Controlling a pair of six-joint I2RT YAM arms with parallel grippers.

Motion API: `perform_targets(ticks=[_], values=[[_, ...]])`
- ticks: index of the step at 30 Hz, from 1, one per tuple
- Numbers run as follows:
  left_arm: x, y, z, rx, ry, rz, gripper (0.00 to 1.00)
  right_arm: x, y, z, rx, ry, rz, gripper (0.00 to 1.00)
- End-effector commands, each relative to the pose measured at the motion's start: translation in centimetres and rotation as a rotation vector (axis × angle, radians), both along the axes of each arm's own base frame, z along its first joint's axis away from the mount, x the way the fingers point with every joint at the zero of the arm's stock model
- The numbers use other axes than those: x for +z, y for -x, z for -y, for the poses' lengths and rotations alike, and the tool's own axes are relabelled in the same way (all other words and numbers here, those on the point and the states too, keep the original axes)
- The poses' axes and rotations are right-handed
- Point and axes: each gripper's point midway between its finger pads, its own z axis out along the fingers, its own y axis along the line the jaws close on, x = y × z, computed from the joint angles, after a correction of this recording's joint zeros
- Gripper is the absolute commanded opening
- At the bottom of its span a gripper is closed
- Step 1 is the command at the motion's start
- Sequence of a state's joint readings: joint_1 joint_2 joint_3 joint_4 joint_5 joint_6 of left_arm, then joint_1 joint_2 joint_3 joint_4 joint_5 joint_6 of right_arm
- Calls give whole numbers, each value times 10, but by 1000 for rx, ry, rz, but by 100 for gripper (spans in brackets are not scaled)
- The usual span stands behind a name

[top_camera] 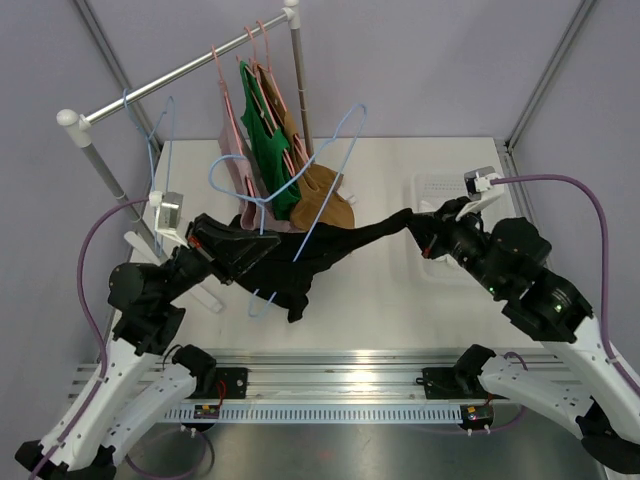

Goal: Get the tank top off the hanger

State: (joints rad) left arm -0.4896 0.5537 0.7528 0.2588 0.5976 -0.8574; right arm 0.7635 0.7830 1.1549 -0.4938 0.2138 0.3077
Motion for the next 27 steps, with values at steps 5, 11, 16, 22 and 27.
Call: perform_targets(ticks=[5, 11, 16, 22, 27], values=[[138, 21, 13, 27, 341, 428, 0, 48, 33, -13, 212, 17, 63, 0], [146, -40, 24, 371, 206, 368, 0, 36, 20, -2, 120, 88, 12, 0], [133, -62, 10, 542, 97, 344, 0, 19, 43, -38, 361, 73, -10, 0], [113, -61, 11, 618, 82, 558, 0, 4, 53, -64, 505, 37, -26, 0], [103, -90, 13, 743, -28, 556, 0, -14, -4, 14, -68, 128, -109, 0]])
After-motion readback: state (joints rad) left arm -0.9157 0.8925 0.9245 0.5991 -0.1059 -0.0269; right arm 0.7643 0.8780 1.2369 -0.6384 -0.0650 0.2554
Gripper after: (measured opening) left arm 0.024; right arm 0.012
